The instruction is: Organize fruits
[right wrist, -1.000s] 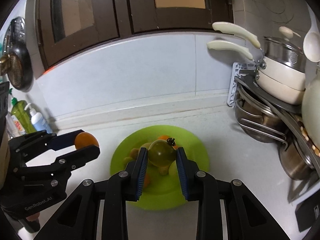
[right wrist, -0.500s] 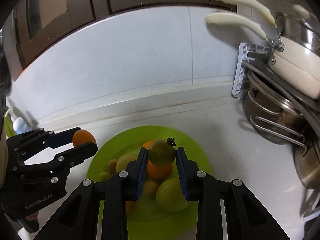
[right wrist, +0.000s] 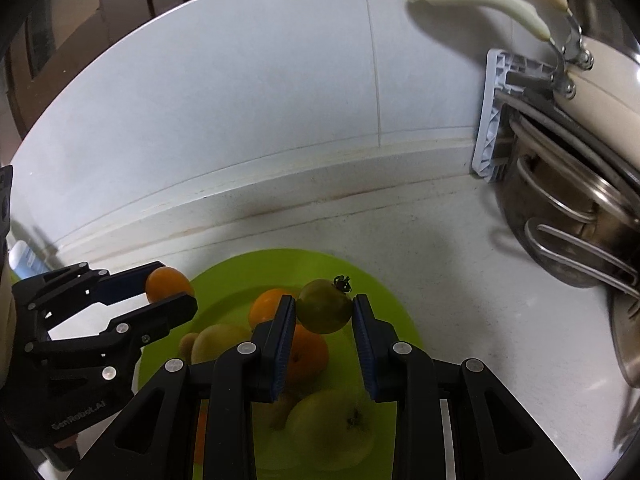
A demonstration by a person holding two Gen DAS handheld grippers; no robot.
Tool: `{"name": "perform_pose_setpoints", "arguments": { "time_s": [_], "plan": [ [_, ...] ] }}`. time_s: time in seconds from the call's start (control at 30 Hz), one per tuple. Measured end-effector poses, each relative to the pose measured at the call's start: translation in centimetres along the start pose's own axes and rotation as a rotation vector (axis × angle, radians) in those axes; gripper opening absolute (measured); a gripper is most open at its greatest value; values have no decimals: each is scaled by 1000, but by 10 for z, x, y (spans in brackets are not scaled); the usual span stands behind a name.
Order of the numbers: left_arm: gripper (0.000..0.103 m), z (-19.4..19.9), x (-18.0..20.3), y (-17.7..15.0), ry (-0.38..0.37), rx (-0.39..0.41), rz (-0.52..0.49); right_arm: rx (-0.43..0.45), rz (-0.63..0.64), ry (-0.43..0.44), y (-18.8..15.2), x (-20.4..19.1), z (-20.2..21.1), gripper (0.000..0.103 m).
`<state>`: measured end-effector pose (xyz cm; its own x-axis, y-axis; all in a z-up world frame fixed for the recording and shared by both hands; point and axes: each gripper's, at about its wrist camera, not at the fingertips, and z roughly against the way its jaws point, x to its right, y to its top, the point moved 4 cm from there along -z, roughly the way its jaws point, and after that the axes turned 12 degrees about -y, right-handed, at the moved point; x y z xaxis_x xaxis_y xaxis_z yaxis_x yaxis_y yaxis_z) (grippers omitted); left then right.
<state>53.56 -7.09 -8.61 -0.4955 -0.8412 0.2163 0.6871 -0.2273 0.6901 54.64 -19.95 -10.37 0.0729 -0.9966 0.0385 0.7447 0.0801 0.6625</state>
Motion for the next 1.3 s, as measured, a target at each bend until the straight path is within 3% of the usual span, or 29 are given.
{"name": "perform_pose_setpoints", "arguments": {
  "time_s": [0.17,0.47,0.77,0.97,1.1,1.3],
  "plan": [
    [36,-6,-2,-1,-18,-13,4,-7,-3,12,1,-1,-6,30],
    [42,10,-2,-4,21,18,11,3,12,-3,-3,-4,4,31],
    [58,47,6,-15,46,56,39,29,4,-15,-14,-9,40,31],
    [70,88,21,-30,107,79,35,66,-6,-31,-31,-16,89,40],
    [85,116,34,-44,152,109,21,87,-12,-47,-46,-16,114,55],
    [93,156,54,-71,168,158,-12,120,-32,-108,-78,-19,159,68]
  ]
}}
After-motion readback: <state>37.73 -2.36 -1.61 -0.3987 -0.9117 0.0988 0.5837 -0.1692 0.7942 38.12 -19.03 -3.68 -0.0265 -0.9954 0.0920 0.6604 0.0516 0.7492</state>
